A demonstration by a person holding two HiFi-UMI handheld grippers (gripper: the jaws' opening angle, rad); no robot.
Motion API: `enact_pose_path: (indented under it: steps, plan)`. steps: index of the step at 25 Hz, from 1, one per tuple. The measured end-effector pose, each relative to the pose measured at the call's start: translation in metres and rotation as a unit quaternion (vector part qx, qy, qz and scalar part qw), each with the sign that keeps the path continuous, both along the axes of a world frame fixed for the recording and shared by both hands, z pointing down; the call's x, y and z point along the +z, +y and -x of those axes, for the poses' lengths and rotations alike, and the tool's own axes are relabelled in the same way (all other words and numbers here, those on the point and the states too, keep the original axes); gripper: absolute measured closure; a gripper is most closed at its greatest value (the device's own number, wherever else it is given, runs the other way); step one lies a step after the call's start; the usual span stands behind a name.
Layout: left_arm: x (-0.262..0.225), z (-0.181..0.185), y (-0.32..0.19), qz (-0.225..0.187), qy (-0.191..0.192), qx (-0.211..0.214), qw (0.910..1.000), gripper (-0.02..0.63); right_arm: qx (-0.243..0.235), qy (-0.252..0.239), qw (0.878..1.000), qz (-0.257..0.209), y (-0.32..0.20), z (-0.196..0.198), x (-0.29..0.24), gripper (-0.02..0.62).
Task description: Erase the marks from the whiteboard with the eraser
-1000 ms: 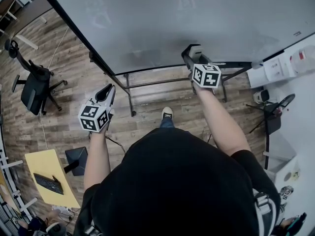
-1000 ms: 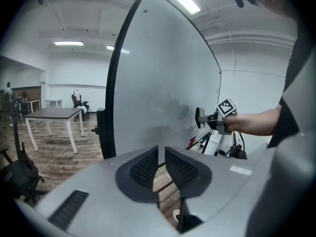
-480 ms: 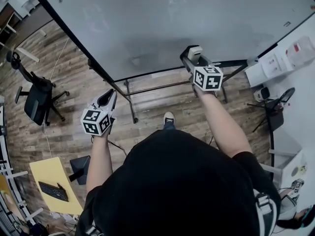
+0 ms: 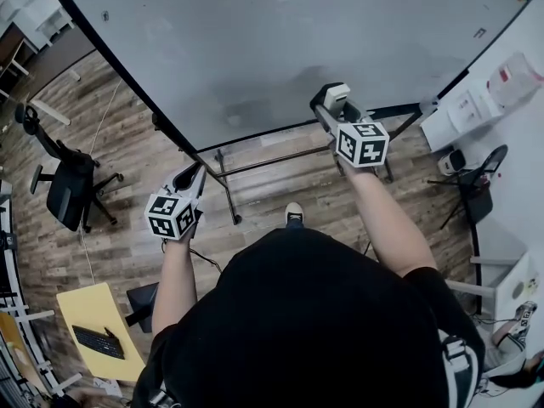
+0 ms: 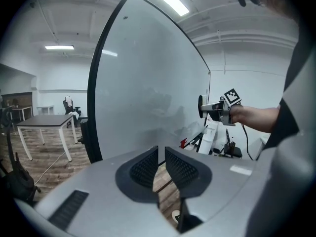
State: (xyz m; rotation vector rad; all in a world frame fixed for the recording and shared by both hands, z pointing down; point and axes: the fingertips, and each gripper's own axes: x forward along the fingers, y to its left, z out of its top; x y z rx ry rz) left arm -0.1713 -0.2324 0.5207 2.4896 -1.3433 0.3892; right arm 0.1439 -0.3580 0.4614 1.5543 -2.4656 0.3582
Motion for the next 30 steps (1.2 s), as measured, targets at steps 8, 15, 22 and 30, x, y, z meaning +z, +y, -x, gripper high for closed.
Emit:
enact_pose_path:
  steps: [8,15,22,30]
  plan:
    - [-0.007,-0.009,0.009,-0.008,0.0,0.014,0.9999,0.552,-0.003,-0.004,1.0,-0.017,0.029,-0.007,-0.019,0.347]
    - [-0.007,-0.014,0.015,-0.005,0.004,0.021,0.9998,0.552,0.0,0.002,1.0,-0.026,0.05,-0.018,-0.026,0.347]
    - [-0.018,-0.017,0.014,-0.017,0.002,0.03,0.9994,0.552,-0.009,0.002,0.999,-0.031,0.067,-0.016,-0.026,0.347]
    - [-0.018,-0.021,0.021,-0.017,0.0,0.039,0.9991,0.552,-0.019,-0.008,0.999,-0.035,0.082,-0.008,-0.034,0.347]
